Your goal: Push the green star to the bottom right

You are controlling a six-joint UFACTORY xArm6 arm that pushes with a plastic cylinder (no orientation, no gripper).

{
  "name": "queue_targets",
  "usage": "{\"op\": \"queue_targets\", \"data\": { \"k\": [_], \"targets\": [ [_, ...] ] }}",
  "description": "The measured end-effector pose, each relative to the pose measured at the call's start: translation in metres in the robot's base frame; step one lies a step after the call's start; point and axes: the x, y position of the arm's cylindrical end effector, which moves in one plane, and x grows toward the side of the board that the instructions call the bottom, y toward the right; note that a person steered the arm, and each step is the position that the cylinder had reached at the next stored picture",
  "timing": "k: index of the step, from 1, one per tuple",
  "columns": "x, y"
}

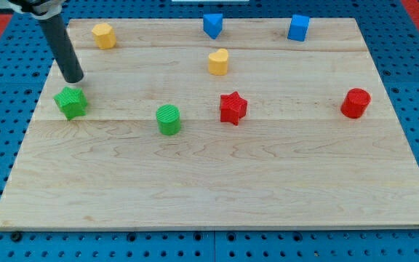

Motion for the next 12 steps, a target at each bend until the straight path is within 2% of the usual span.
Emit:
{"op": "queue_targets", "data": {
  "k": [1, 2, 3, 4, 5, 6, 8, 9, 10, 11, 12],
  "targets": [
    [0.002, -0.014],
    [0.046, 0.005],
    [0.105, 0.063],
    [0.107, 0.074],
    [0.131, 0.082],
    [0.165, 0.122],
    [0.183, 0.084],
    [0.203, 0.095],
    [0.205, 0.192],
    [0.205, 0.260],
    [0.204, 0.233]
  ]
}}
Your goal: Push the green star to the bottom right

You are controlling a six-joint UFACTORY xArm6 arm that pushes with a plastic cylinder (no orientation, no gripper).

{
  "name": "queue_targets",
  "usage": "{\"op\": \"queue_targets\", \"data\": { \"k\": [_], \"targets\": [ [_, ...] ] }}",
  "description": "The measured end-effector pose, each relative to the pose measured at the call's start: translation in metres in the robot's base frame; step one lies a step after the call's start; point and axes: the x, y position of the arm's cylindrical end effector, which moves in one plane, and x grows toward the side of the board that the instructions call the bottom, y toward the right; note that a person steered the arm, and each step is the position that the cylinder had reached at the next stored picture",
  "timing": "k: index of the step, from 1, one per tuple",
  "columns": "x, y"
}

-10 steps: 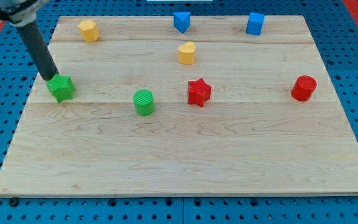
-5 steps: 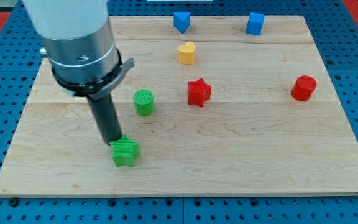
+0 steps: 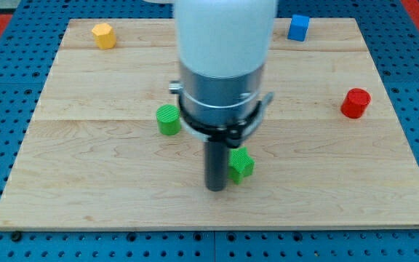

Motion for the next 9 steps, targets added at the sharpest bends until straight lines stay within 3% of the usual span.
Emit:
{"op": "queue_targets", "data": {
  "k": [1, 2, 3, 6, 7, 8, 9],
  "targets": [
    [-0.014, -0.006],
    [-0.020, 0.048],
    [-0.020, 0.161],
    [-0.098, 0.066],
    [-0.109, 0.131],
    [-0.074, 0.173],
    [-0.027, 0.180]
  ]
}}
